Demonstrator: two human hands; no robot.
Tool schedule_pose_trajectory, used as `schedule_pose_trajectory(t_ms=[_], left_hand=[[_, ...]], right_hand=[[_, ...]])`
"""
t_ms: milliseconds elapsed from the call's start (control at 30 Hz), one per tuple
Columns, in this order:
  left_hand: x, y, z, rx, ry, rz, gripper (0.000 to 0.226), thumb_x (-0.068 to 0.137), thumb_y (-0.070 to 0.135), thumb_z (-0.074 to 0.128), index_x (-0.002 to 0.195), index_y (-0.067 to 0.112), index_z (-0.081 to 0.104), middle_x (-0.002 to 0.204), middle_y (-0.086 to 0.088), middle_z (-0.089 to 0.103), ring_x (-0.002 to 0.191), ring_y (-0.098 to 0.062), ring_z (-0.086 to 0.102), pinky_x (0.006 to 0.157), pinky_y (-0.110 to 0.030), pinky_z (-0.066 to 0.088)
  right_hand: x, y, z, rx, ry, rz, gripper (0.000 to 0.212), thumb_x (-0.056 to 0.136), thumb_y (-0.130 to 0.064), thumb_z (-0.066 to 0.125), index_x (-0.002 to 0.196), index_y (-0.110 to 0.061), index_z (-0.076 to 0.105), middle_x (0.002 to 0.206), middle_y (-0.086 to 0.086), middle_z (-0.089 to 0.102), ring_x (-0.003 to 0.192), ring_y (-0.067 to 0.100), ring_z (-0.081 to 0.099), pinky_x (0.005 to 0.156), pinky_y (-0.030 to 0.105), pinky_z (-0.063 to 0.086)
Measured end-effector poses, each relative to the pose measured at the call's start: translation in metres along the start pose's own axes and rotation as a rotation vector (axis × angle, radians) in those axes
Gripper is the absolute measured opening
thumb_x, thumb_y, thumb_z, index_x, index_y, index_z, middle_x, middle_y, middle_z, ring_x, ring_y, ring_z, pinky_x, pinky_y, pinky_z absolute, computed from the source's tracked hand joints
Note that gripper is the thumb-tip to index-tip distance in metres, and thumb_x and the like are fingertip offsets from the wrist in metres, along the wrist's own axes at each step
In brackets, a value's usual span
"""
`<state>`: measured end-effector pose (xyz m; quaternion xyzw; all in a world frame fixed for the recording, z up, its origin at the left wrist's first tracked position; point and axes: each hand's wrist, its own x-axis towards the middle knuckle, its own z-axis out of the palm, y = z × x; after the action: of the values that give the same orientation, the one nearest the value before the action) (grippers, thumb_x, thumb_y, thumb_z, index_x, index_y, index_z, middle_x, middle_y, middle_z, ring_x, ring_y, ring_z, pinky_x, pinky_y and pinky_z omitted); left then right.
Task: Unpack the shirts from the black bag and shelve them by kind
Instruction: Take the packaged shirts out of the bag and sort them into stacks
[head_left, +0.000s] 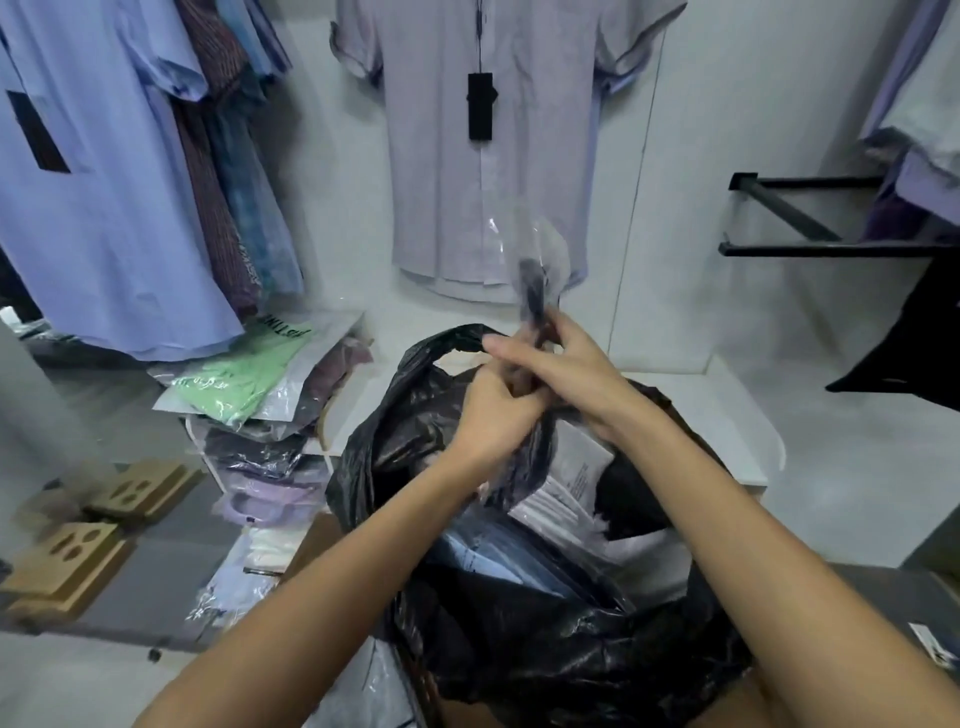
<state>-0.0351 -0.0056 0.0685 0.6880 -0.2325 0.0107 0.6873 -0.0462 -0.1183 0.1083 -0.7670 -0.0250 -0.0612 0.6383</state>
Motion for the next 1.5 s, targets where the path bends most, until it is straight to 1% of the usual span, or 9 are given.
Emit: schedule_pose_trajectory(t_ms=[133, 300, 433, 700, 800, 967, 1167, 1333, 1500], left_hand=[[0.005, 0.006, -0.011, 0.160, -0.240, -0.072, 0.074, 0.071, 0.015, 0.066, 0.141, 0.037, 0.058, 0.153, 0.017, 0.043, 0.139, -0.001, 0.043, 0.115, -0.040, 0.042], [0.030, 0.007, -0.055, -0.127, 0.135, -0.188, 0.063, 0.091, 0.034, 0.069, 0.150, 0.029, 0.047, 0.144, 0.009, 0.055, 0.129, -0.009, 0.054, 0.105, -0.035, 0.043], [0.044, 0.011, -0.075, -0.247, -0.005, -0.254, 0.026, 0.094, 0.025, 0.066, 0.110, 0.006, 0.071, 0.093, -0.001, 0.078, 0.081, -0.012, 0.073, 0.070, -0.025, 0.057], [0.041, 0.041, -0.072, -0.313, 0.104, -0.104, 0.037, 0.088, 0.007, 0.077, 0.124, 0.002, 0.066, 0.117, -0.019, 0.074, 0.106, -0.035, 0.072, 0.094, -0.050, 0.059], [0.036, 0.058, -0.067, -0.143, 0.095, -0.011, 0.035, 0.088, 0.002, 0.076, 0.121, 0.006, 0.066, 0.113, -0.010, 0.077, 0.105, -0.026, 0.074, 0.087, -0.039, 0.061], [0.018, 0.081, -0.073, 0.141, 0.080, 0.091, 0.027, 0.096, 0.014, 0.071, 0.119, 0.025, 0.062, 0.106, 0.017, 0.074, 0.100, 0.001, 0.071, 0.082, -0.017, 0.055], [-0.022, 0.086, -0.122, 0.161, 0.197, -0.012, 0.012, 0.096, 0.015, 0.070, 0.108, 0.015, 0.071, 0.098, 0.004, 0.080, 0.091, -0.012, 0.075, 0.077, -0.025, 0.058], [-0.083, 0.077, -0.166, 0.120, 0.371, -0.088, 0.016, 0.090, 0.019, 0.076, 0.105, 0.013, 0.074, 0.103, -0.006, 0.079, 0.092, -0.020, 0.075, 0.079, -0.032, 0.058], [-0.146, 0.060, -0.198, 0.099, 0.501, -0.250, 0.009, 0.092, 0.016, 0.073, 0.100, 0.012, 0.073, 0.091, -0.002, 0.079, 0.078, -0.014, 0.075, 0.068, -0.026, 0.059]], right_hand=[[0.014, -0.002, -0.020, -0.079, 0.313, -0.101, 0.044, 0.084, -0.029, 0.079, 0.126, -0.024, 0.067, 0.106, -0.006, 0.075, 0.100, 0.017, 0.072, 0.096, 0.044, 0.058], [0.004, -0.016, -0.064, 0.204, 0.107, -0.140, 0.015, 0.096, -0.006, 0.066, 0.108, -0.015, 0.068, 0.093, -0.003, 0.080, 0.091, 0.011, 0.075, 0.080, 0.031, 0.061], [-0.003, -0.018, -0.074, 0.314, -0.004, -0.117, 0.042, 0.077, -0.024, 0.077, 0.116, -0.010, 0.067, 0.106, 0.007, 0.078, 0.102, 0.020, 0.074, 0.085, 0.033, 0.062], [-0.003, 0.018, -0.063, 0.297, 0.013, 0.031, 0.078, 0.057, -0.027, 0.091, 0.127, -0.016, 0.059, 0.105, 0.011, 0.079, 0.096, 0.026, 0.075, 0.081, 0.036, 0.058], [-0.006, 0.024, -0.044, 0.304, 0.001, 0.017, 0.061, 0.062, -0.019, 0.089, 0.118, -0.006, 0.068, 0.105, 0.013, 0.078, 0.098, 0.030, 0.075, 0.077, 0.040, 0.061], [0.003, 0.030, -0.025, 0.406, -0.010, 0.008, 0.050, 0.079, -0.012, 0.080, 0.126, -0.003, 0.065, 0.117, 0.016, 0.075, 0.111, 0.031, 0.072, 0.099, 0.047, 0.056], [0.008, 0.028, 0.008, 0.389, -0.036, 0.007, 0.035, 0.082, -0.003, 0.081, 0.113, -0.011, 0.067, 0.107, 0.011, 0.078, 0.099, 0.026, 0.075, 0.089, 0.039, 0.060], [-0.011, 0.023, 0.049, 0.358, -0.218, -0.020, 0.047, 0.079, 0.000, 0.082, 0.120, -0.015, 0.064, 0.117, 0.011, 0.076, 0.112, 0.030, 0.072, 0.102, 0.046, 0.053], [-0.036, 0.034, 0.094, 0.370, -0.367, 0.059, 0.060, 0.072, -0.007, 0.086, 0.125, -0.020, 0.061, 0.111, 0.007, 0.078, 0.102, 0.026, 0.075, 0.087, 0.036, 0.061]])
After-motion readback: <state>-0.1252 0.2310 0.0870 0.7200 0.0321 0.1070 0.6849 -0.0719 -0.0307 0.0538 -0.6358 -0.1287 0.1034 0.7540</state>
